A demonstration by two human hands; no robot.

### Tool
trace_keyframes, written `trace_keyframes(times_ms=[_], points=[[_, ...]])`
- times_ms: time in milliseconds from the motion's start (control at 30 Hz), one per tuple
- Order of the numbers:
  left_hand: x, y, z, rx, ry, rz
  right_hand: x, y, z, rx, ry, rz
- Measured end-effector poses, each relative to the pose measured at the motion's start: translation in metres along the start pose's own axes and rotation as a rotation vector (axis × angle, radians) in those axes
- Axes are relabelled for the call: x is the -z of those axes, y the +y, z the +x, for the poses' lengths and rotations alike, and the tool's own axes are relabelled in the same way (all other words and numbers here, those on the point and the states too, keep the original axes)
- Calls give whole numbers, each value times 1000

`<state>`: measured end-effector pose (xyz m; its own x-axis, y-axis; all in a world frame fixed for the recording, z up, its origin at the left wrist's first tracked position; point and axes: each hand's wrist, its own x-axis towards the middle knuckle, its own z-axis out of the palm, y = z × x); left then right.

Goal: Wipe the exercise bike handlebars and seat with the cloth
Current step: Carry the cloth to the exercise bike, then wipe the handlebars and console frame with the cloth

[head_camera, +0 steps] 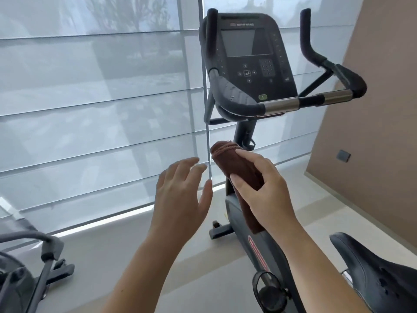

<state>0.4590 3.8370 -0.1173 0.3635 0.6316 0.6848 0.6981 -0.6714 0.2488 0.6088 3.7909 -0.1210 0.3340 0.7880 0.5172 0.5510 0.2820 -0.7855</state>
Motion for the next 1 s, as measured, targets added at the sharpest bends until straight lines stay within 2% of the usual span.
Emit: trace_keyframes(times_ms=[167,333,667,767,900,1000], points=[[-37,-18,71,-4,12,4,-7,26,74,57,46,-14],[-78,-32,112,-3,-21,-41,-1,46,111,36,60,-63],[-132,-71,212,-164,-8,-173,12,61,202,66,273,-292],[-133,-74,216,-208,-9,-168,17,57,222,79,267,-335],[-139,-98,242,-278,-45,-166,0,58,270,75,223,-525],[-150,-110,262,-336,-68,-156,-18,66,291,18,77,-666]])
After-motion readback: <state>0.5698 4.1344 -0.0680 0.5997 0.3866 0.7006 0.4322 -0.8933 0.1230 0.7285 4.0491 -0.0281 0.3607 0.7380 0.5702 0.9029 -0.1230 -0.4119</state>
